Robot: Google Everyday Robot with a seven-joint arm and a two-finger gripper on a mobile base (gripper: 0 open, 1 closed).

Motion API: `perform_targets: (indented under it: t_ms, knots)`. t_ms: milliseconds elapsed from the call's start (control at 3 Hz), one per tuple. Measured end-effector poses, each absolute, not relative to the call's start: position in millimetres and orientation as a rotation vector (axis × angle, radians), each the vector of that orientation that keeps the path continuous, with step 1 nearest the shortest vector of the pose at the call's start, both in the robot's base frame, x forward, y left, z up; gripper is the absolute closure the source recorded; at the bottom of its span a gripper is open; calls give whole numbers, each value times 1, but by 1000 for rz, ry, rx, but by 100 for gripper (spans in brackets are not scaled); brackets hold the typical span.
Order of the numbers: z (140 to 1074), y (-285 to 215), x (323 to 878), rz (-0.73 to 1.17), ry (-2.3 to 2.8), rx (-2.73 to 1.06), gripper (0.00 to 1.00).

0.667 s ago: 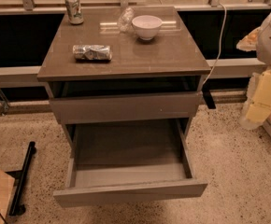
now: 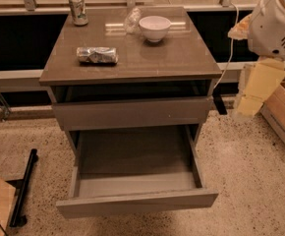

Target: Place redbull can into middle drawer

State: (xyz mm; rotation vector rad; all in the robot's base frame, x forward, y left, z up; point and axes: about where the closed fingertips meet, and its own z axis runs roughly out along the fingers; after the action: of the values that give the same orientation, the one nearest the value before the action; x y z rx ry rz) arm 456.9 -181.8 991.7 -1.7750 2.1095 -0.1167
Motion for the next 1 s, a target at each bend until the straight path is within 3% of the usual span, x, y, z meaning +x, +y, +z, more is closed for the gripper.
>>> perform_targets:
  t_ms: [1000]
  knots:
    - [1021,-46,536,-115,1767,-1867,0]
